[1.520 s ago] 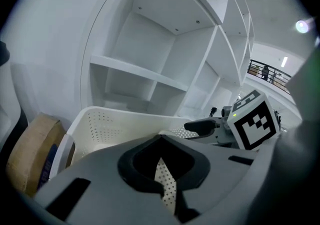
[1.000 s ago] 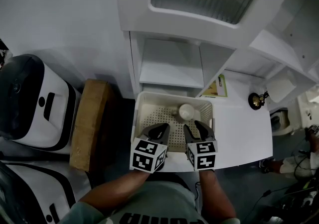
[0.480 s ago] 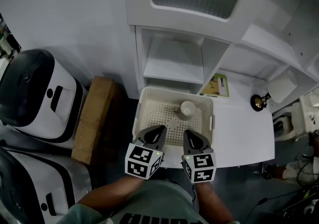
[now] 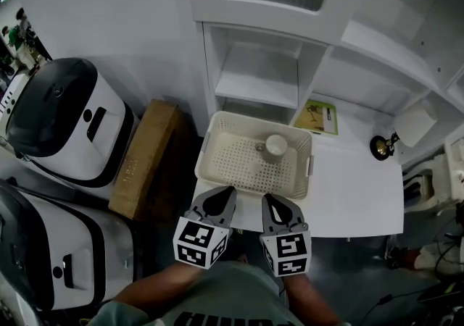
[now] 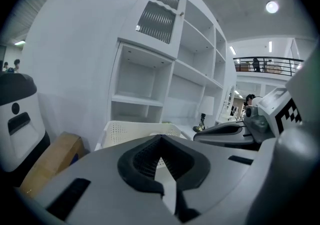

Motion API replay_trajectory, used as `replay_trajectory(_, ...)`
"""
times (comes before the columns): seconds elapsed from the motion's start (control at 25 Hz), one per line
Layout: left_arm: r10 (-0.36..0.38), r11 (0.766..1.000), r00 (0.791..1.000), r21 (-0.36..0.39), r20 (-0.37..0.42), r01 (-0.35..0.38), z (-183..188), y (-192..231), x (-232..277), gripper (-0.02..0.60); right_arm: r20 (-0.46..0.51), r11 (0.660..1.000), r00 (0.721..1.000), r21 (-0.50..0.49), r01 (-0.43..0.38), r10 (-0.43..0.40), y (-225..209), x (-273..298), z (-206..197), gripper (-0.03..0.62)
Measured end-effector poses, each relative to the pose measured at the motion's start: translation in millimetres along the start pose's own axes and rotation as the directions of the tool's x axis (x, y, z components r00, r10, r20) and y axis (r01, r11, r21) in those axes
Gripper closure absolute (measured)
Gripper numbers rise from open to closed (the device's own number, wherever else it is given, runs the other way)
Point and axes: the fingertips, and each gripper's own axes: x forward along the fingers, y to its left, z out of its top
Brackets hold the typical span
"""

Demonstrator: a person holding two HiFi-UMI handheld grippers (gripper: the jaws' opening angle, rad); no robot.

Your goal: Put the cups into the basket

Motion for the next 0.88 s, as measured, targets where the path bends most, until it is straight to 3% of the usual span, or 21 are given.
replay_trajectory(0.4,0.091,0.996,0.995,-0.019,0.027,-0.090,-27.7,-20.2,-50.6,0.578,0.008,0.991,0.992,-0.053,-0.125,0.125,43.0,-35.5,-24.1,0.579)
replay_trajectory(0.88,0.172,0.985,0.984,-0.040,0.051,-0.170,-62.9,-26.1,-91.4,0.578,-0.026,0.973,0.977,-0.087,-0.213,0.211,76.8,-47.2,-59.0,0.579)
